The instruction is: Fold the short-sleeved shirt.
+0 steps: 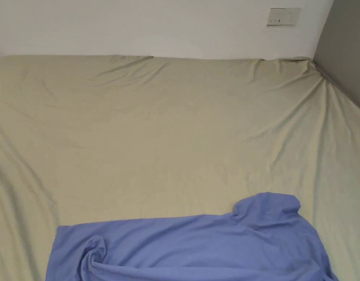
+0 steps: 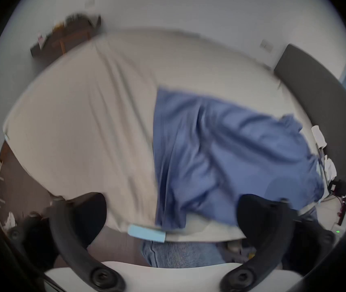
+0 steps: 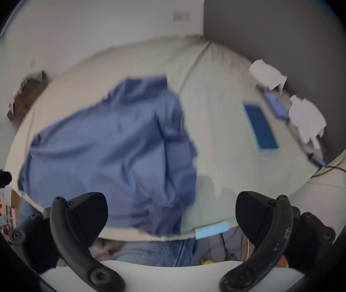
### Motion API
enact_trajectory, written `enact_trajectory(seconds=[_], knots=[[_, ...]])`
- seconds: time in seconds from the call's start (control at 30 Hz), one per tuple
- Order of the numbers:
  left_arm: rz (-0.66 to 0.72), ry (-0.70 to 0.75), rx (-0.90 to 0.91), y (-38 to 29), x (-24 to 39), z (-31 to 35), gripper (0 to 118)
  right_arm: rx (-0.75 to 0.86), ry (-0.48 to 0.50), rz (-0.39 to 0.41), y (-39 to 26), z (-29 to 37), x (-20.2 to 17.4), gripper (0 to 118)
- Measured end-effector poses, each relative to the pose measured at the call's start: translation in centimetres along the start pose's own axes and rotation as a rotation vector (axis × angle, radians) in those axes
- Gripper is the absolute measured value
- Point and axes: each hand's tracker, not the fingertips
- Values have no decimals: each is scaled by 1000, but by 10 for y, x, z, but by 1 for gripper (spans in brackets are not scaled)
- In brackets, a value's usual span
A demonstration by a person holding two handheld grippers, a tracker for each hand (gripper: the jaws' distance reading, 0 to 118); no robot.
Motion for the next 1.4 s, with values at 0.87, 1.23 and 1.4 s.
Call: enact_trajectory(seconds=[0.87,1.23,1.4], knots=[[29,-74,93,157,6,-95,0,465,-16,-159,91,62,-14,0],[-20,-49,-113,164,8,-189,95,384,-17,-148,94,37,-32,0],[-66,-23,-198,154,14,-211,51,363,-10,-142,92,34,-37,0]])
